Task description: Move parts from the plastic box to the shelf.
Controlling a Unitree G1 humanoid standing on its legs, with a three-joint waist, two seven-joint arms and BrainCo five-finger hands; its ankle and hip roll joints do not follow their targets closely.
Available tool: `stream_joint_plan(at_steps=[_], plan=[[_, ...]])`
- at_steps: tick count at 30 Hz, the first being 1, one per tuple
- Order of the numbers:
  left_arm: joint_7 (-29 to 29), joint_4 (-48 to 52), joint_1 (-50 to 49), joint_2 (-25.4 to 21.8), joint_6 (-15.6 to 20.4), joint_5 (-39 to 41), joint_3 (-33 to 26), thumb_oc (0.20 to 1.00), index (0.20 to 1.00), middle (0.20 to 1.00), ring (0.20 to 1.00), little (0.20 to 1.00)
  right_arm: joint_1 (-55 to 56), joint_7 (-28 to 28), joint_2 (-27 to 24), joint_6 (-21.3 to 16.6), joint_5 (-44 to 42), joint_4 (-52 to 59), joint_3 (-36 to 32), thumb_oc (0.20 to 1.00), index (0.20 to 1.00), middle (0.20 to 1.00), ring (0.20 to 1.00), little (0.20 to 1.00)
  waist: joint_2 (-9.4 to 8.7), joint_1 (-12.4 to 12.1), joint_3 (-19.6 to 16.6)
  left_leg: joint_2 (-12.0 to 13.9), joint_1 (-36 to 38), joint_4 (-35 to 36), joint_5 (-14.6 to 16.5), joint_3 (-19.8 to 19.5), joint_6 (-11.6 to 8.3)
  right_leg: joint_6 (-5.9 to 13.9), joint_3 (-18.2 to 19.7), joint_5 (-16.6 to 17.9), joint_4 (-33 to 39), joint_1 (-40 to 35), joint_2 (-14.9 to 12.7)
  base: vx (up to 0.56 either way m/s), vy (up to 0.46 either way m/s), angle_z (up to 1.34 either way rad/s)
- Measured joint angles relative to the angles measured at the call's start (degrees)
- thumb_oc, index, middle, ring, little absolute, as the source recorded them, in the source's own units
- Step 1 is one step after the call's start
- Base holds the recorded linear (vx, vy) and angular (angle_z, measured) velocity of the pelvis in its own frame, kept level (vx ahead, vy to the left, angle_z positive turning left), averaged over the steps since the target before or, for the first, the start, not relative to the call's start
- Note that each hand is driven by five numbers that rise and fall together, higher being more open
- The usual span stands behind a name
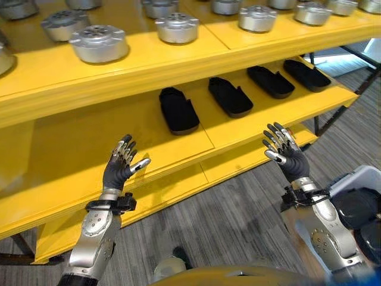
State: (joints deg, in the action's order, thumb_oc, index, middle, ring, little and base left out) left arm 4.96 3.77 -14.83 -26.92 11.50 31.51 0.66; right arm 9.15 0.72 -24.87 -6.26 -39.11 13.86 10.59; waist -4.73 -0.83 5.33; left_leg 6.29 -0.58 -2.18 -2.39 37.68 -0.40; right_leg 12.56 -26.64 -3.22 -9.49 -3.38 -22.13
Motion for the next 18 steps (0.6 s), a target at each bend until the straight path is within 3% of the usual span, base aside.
stream_joint_plan(at_steps=[1, 2, 4, 6, 8, 11, 13, 15, 16, 18], plan=[[0.0, -0.3, -0.1, 0.2, 0.0, 0.0, 0.0, 1.0, 1.0, 1.0, 1.0, 1.0, 0.4, 0.0, 0.0, 0.1, 0.0, -0.1, 0.0, 1.0, 1.0, 1.0, 1.0, 1.0, -0.13, 0.1, -0.1, 0.4, 0.0, -0.1, -0.2, 0.2, -0.42, -0.71, 0.0, -0.7, 1.3, -0.5, 0.6, 0.0, -0.141, -0.53], [0.1, -0.9, -1.5, 2.2, -0.1, 0.6, 0.0, 1.0, 1.0, 1.0, 1.0, 1.0, 0.9, 0.2, -0.7, 0.6, 0.0, -0.9, 0.2, 1.0, 1.0, 1.0, 1.0, 1.0, 1.92, 0.2, -0.5, 4.0, 0.0, -1.5, -0.9, -0.3, -2.43, -2.98, 1.8, -0.5, 4.0, -0.3, 4.6, -0.01, -0.165, -0.71], [-0.1, -0.8, -2.1, 3.3, -0.1, 1.0, 0.3, 1.0, 1.0, 1.0, 1.0, 1.0, 1.6, 0.5, -1.4, 0.5, 0.0, -0.9, -0.8, 1.0, 1.0, 1.0, 1.0, 1.0, 4.03, 1.5, -1.8, 6.4, -0.2, -1.1, -1.6, -3.2, -3.62, -4.56, 3.0, -0.1, 5.2, 0.2, 8.2, -0.01, -0.227, -0.65], [-0.3, -0.6, -2.1, 4.3, -0.1, 1.2, 0.5, 1.0, 1.0, 1.0, 1.0, 1.0, 2.5, 0.9, -2.2, 0.5, 0.0, -0.9, -1.4, 1.0, 1.0, 1.0, 1.0, 1.0, 4.86, 1.6, -2.5, 7.2, 0.2, -0.5, -2.2, -3.9, -4.23, -5.24, 4.1, -0.5, 4.8, 0.8, 9.4, 0.0, -0.278, -0.37], [-0.8, -0.5, -1.8, 4.5, -0.1, 1.4, 0.9, 1.0, 1.0, 1.0, 1.0, 1.0, 3.8, 0.7, -2.8, 0.3, 0.0, -1.3, -2.2, 1.0, 1.0, 1.0, 1.0, 1.0, 5.68, 3.8, -2.9, 8.8, 0.4, 0.0, -2.7, -3.8, -5.03, -6.02, 3.9, -1.0, 4.0, 1.1, 10.8, 0.01, -0.239, -0.27], [-0.9, -0.5, -2.0, 4.3, -0.4, 1.6, 1.8, 1.0, 1.0, 1.0, 1.0, 1.0, 6.4, 1.0, -2.6, 0.3, 0.1, -1.7, -3.5, 1.0, 1.0, 1.0, 1.0, 1.0, 5.18, 4.6, -2.6, 10.8, 1.6, 0.6, -4.1, -1.9, -5.87, -7.38, 6.0, -1.9, 3.0, 2.6, 13.0, -0.01, -0.235, -0.35], [-1.2, -0.6, -1.4, 4.1, -0.9, 1.6, 2.9, 1.0, 1.0, 1.0, 1.0, 1.0, 7.6, 1.0, -2.7, 0.2, 0.2, -1.8, -3.7, 1.0, 1.0, 1.0, 1.0, 1.0, 5.84, 7.0, -2.2, 12.5, 2.2, 1.2, -5.5, -0.4, -6.4, -7.99, 7.1, -2.0, 2.9, 3.4, 15.2, -0.03, -0.268, -0.39], [-1.5, -0.6, -0.9, 4.3, -1.3, 1.6, 4.0, 1.0, 1.0, 1.0, 1.0, 1.0, 8.2, 1.1, -2.5, 0.2, 0.6, -1.8, -3.9, 1.0, 1.0, 1.0, 1.0, 1.0, 5.89, 6.9, -2.0, 13.7, 2.9, 1.3, -6.2, -0.5, -6.68, -9.3, 8.6, -2.3, 2.1, 4.3, 16.2, -0.01, -0.199, -0.54], [-2.0, -0.6, -0.6, 4.8, -1.3, 1.6, 4.5, 1.0, 1.0, 1.0, 1.0, 1.0, 8.7, 1.0, -2.7, 0.2, 0.7, -1.9, -4.2, 1.0, 1.0, 1.0, 1.0, 1.0, 6.94, 7.2, -1.4, 14.7, 3.8, 1.4, -7.7, -1.1, -7.42, -9.68, 10.1, -2.7, 2.0, 4.7, 18.0, -0.01, -0.143, -0.64], [-2.1, -0.7, 0.0, 5.8, -1.3, 1.6, 5.1, 1.0, 1.0, 1.0, 1.0, 1.0, 8.8, 1.2, -2.7, 0.2, 1.1, -1.9, -4.9, 1.0, 1.0, 1.0, 1.0, 1.0, 6.98, 6.5, -1.2, 15.8, 4.6, 1.3, -9.8, -3.1, -6.87, -11.2, 12.0, -2.1, 2.5, 5.1, 18.7, -0.03, -0.19, -0.66]])
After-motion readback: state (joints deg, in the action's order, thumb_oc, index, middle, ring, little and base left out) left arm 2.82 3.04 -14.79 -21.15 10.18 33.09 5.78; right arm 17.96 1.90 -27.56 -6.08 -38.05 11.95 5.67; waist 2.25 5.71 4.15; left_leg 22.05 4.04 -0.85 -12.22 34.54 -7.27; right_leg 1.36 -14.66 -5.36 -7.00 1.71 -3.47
